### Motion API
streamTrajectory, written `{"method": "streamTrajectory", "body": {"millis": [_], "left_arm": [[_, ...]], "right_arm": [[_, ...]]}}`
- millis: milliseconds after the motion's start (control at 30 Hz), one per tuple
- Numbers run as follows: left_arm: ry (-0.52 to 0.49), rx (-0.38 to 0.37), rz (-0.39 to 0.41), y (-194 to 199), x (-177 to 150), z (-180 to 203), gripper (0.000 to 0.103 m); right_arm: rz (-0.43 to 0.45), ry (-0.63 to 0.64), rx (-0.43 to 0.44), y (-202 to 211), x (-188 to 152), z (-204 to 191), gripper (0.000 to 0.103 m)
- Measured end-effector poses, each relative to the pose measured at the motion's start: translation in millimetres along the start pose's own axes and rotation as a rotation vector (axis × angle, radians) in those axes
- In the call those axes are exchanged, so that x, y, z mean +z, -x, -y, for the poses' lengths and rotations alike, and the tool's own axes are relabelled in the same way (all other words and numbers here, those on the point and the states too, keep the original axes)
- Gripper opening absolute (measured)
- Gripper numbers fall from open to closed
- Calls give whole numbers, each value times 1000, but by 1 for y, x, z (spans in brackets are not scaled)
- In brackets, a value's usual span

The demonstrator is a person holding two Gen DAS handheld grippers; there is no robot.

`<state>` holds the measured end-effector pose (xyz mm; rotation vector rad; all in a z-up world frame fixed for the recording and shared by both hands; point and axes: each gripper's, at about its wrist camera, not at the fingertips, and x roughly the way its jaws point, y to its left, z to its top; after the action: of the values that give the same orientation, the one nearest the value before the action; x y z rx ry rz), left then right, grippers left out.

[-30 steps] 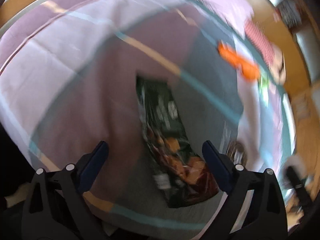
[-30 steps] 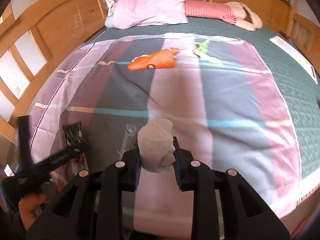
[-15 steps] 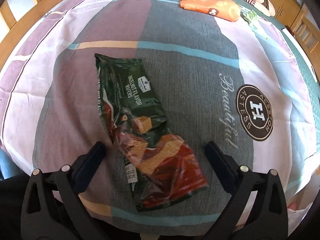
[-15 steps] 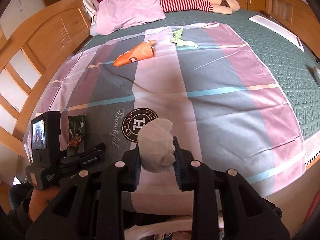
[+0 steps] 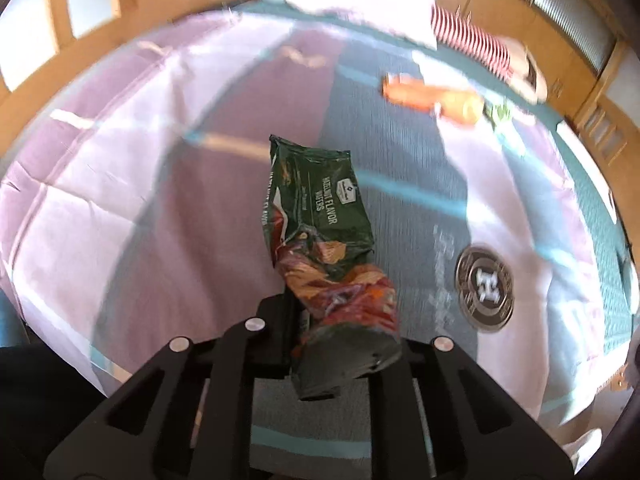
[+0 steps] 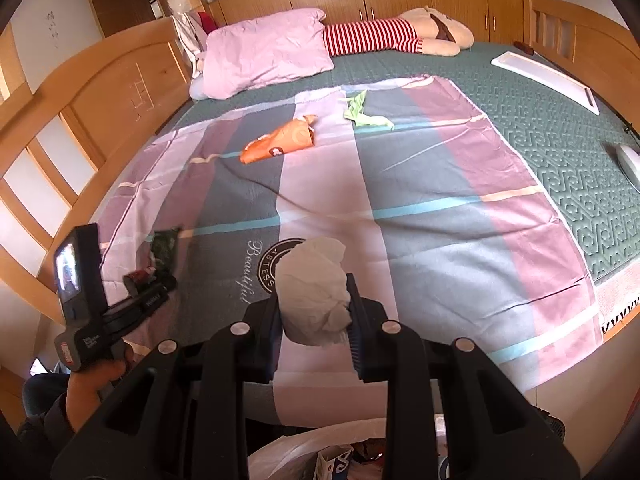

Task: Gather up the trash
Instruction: 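Carry green snack bag and white tissue toward the white bin with both tools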

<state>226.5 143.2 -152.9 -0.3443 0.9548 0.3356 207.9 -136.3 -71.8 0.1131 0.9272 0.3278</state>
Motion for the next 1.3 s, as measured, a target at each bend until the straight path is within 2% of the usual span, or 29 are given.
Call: {"method": "streamTrajectory", "body": {"millis": [100,200,533,667,900,1133,1200,1300], "left_arm": [[-7,21,92,20,-1,-5,14],[-30,29,131,29,-4,-2,14],[-58,-40,140,40,-15,-2,14],[-63,-86,148,46,-19,-7,14],[-120,-146,179,62,-34,-4,14],[-187,-190,224,85,-54,3,14],[-203,-205,222,95,-63,5,14],[-261,-234,216,112,-78,16,14]], "right_arm": [[11,-10,12,3,-3,2,28],[4,-29,21,2,-6,3,28],[42,-12,53,22,-7,-8,28],[59,-29,107,37,-7,-10,28],[113,-22,136,73,-17,-10,28],[128,0,96,101,-36,6,29],[94,47,88,104,-48,9,29],[2,104,-7,94,-76,16,30]]}}
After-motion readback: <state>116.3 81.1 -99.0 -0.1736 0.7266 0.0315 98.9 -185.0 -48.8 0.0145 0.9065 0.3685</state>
